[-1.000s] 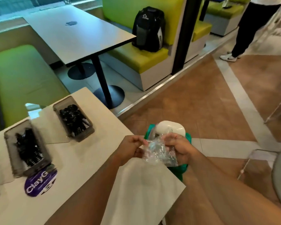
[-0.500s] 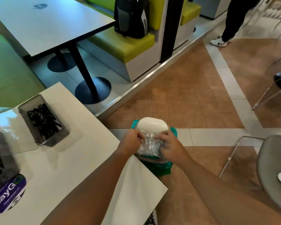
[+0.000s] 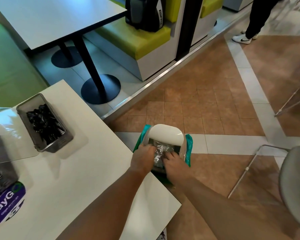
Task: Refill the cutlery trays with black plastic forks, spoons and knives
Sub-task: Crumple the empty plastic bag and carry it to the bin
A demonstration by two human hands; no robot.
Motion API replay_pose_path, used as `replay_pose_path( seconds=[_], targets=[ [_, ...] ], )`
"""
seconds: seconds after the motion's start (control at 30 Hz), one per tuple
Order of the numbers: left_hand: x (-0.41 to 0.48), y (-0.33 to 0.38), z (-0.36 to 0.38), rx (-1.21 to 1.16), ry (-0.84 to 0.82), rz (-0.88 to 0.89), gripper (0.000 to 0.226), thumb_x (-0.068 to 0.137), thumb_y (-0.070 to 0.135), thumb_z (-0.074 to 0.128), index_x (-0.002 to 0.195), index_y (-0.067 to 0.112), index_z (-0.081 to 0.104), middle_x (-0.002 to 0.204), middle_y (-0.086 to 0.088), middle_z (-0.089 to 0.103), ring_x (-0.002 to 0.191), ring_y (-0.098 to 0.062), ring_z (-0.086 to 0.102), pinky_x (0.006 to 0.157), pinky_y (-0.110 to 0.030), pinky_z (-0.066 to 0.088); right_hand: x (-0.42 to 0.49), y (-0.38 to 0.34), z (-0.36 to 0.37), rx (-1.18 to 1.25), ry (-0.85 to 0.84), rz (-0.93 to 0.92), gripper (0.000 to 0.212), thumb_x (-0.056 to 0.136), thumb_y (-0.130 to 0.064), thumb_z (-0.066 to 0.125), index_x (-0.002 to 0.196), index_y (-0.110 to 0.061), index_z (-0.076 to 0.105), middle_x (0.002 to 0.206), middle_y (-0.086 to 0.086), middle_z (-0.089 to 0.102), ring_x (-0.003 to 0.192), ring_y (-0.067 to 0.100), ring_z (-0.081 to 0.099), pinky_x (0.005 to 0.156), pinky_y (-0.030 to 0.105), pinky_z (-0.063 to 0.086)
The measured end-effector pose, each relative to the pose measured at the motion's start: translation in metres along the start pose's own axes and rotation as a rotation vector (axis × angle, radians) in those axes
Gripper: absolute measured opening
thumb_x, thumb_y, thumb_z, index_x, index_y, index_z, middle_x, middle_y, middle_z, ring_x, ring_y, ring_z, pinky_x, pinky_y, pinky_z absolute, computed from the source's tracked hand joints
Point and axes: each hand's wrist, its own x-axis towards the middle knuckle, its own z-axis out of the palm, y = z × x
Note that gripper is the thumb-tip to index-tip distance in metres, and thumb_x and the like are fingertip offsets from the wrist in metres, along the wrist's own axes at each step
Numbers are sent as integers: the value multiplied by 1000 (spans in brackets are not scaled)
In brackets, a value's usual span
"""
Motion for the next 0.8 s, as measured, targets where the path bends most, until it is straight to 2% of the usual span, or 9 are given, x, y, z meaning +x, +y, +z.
replay_pose_path(
  seconds=[0.1, 0.23, 0.3, 0.37, 0.57, 0.67, 0.8],
  targets=[
    [2, 1, -1, 43, -38, 8, 23, 98, 24, 60, 120, 17, 63, 120, -5, 64, 114, -31, 60, 90, -44, 57, 12, -3, 0, -69, -94, 43, 48, 97, -14, 59, 144, -14, 49, 150, 7, 41, 139, 26, 35, 112, 44, 40],
    [5, 6, 2, 7, -121, -6, 40, 99, 20, 63, 137, 13, 54, 136, -5, 52, 122, -29, 60, 102, -47, 52, 24, -9, 1, -145, -215, 95, 62, 93, -20, 66, 149, -12, 40, 151, 13, 38, 140, 32, 36, 108, 48, 45],
    [5, 8, 3, 32, -108, -6, 40, 98, 19, 63, 137, 13, 55, 141, -7, 47, 124, -27, 59, 105, -48, 50, 31, -12, 5, -177, -258, 111, 66, 94, -25, 65, 152, -12, 36, 153, 15, 35, 140, 34, 35, 108, 48, 44],
    [6, 10, 2, 89, -113, -8, 35, 98, 16, 62, 133, 11, 58, 136, -10, 49, 122, -28, 59, 103, -45, 52, 37, -13, 10, -217, -299, 115, 68, 95, -32, 62, 154, -12, 33, 155, 16, 31, 142, 36, 33, 109, 48, 41],
    [14, 14, -3, 208, -318, 4, 25, 100, 7, 56, 124, 6, 61, 126, -15, 65, 118, -32, 64, 99, -44, 54, 51, -12, 19, -331, -389, 128, 84, 93, -41, 62, 160, -16, 18, 161, 18, 20, 148, 40, 19, 119, 56, 24],
    [14, 17, 1, 240, -410, -7, 29, 98, 6, 57, 127, 7, 60, 128, -14, 65, 118, -33, 64, 98, -45, 53, 50, -14, 19, -379, -386, 140, 87, 94, -43, 58, 161, -13, 11, 162, 20, 16, 149, 41, 16, 120, 58, 14],
    [16, 15, 7, 365, -486, 49, 34, 98, 10, 59, 131, 7, 56, 130, -14, 63, 120, -33, 62, 99, -46, 51, 47, -12, 18, -371, -360, 136, 85, 97, -46, 54, 160, -11, 8, 164, 18, 15, 151, 38, 14, 121, 56, 11]
  ],
)
